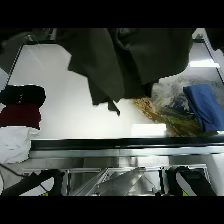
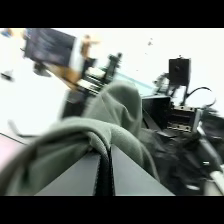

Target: Fold the shirts.

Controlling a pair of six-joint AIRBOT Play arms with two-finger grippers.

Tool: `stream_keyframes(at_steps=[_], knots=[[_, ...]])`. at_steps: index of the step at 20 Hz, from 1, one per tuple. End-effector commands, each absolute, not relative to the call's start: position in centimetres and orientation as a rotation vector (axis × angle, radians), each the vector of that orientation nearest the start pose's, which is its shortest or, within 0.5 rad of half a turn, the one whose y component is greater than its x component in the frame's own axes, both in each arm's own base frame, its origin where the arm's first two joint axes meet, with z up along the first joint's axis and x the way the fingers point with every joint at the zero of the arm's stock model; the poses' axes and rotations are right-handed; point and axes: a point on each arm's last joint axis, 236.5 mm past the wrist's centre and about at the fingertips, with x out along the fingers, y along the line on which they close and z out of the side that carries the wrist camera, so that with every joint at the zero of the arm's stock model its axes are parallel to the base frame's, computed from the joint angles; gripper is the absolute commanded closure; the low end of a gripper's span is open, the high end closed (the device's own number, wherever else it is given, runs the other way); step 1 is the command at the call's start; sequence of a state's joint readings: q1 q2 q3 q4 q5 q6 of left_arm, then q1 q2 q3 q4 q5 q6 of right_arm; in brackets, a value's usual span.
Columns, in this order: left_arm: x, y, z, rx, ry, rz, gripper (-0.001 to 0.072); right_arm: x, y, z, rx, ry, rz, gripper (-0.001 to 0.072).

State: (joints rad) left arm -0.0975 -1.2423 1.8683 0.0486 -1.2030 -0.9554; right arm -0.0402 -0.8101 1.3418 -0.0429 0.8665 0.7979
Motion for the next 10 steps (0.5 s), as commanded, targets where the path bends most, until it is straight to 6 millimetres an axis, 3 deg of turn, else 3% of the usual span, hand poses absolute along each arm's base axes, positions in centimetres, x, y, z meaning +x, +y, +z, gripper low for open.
stream_keyframes(at_steps=[1, 4, 6, 8, 10], knots=[[30.5, -22.3, 47.0, -0.289, 0.145, -1.124, 0.069, 30.0, 16.0, 46.0, 0.391, -0.076, 0.829, 0.0697], [34.6, -18.9, 40.5, -0.202, 0.366, -0.897, 0.0688, 34.6, 14.3, 40.7, 0.339, 0.085, 0.684, 0.0697], [37.0, -18.0, 36.1, -0.245, 0.488, -0.866, 0.0688, 37.9, 13.2, 36.4, 0.332, 0.203, 0.611, 0.0697], [40.0, -17.3, 29.8, -0.32, 0.636, -0.834, 0.0688, 41.5, 12.2, 30.9, 0.331, 0.335, 0.549, 0.0697], [42.7, -16.2, 22.3, -0.381, 0.799, -0.792, 0.0688, 45.1, 10.8, 24.5, 0.321, 0.479, 0.474, 0.0697]])
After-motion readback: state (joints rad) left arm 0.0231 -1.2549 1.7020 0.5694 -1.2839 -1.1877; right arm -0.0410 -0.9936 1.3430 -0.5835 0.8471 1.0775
